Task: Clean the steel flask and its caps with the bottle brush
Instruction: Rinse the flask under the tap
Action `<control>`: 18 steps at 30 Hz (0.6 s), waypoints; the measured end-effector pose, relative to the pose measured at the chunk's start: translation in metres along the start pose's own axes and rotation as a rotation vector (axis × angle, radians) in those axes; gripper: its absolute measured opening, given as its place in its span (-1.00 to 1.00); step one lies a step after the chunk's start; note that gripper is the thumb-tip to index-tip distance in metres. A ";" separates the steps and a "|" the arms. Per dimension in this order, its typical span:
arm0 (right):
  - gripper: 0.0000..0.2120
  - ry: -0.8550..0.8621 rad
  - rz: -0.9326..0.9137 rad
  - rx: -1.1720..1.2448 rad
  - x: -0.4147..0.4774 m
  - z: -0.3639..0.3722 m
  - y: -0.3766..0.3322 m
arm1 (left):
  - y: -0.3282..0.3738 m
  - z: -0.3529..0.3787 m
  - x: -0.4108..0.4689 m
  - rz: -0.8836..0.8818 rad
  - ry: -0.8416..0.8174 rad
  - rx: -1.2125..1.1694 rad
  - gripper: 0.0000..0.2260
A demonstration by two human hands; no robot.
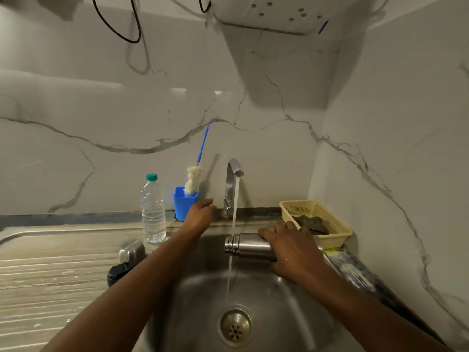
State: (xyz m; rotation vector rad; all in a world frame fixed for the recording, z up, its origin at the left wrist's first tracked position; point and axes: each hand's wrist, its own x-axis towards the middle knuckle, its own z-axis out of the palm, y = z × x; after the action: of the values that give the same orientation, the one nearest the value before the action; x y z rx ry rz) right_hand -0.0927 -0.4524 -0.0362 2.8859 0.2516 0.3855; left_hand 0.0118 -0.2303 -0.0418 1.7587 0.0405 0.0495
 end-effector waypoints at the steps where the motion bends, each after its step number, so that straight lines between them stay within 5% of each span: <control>1: -0.27 0.002 -0.005 -0.024 0.001 -0.001 0.002 | 0.003 0.004 0.004 -0.016 -0.023 0.000 -0.61; 5: -0.32 0.039 -0.053 -0.104 0.006 -0.003 0.005 | 0.012 0.019 0.016 -0.119 -0.077 -0.032 -0.86; 11: -0.33 0.150 -0.178 -0.219 0.016 -0.010 0.010 | 0.011 0.029 0.035 -0.169 -0.071 -0.153 -0.70; 18: -0.33 0.227 -0.214 -0.269 0.027 -0.016 0.016 | 0.009 0.034 0.044 -0.163 -0.067 -0.177 -0.76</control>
State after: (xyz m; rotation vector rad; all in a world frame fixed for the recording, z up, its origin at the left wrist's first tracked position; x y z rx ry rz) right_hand -0.0692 -0.4590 -0.0108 2.5213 0.4995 0.6533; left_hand 0.0579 -0.2630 -0.0384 1.5737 0.1267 -0.1216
